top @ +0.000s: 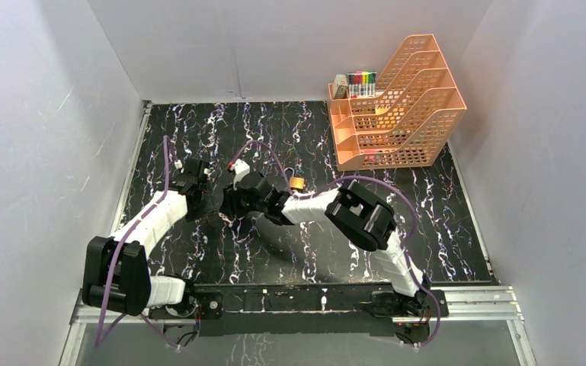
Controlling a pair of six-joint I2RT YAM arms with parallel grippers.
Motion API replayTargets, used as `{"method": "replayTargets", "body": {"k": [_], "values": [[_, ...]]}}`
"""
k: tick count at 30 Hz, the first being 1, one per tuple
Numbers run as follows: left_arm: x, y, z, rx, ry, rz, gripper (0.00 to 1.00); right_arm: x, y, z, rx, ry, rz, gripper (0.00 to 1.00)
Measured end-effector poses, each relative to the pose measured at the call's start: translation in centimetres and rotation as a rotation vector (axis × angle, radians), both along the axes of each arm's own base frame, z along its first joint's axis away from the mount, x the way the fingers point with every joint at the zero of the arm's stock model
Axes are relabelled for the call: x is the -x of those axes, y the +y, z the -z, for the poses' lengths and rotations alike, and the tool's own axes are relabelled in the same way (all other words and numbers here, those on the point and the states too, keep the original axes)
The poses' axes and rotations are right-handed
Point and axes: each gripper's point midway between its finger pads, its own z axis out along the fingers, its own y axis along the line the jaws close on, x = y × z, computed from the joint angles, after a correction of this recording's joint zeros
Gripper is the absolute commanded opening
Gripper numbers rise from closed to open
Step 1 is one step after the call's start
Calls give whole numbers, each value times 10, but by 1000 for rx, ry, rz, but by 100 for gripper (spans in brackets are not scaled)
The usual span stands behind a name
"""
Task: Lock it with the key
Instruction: Place the key at the center of the board, then pick up the lock from the center of the board.
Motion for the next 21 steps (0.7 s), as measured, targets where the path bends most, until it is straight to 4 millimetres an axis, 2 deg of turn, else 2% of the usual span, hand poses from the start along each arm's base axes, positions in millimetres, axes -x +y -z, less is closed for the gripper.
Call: {"method": "replayTargets", "body": {"k": [3,7,10,12,16,21], "values": [[0,0,-1,1,-3,4,60,-9,-12,-8,23,-36,24,55],[-1,0,-7,3,-28,9,71,-27,-27,-41,42,-125,87,59],[-4,0,-19,9,-77,14,81,-43,-41,-63,66,-191,163,61],[-6,0,-31,18,-127,16,84,-50,-50,-66,92,-214,207,61],[-10,-1,-53,38,-227,19,86,-58,-65,-43,204,-206,256,62],[-11,-2,-63,49,-273,20,87,-64,-66,-2,321,-166,264,62]]}}
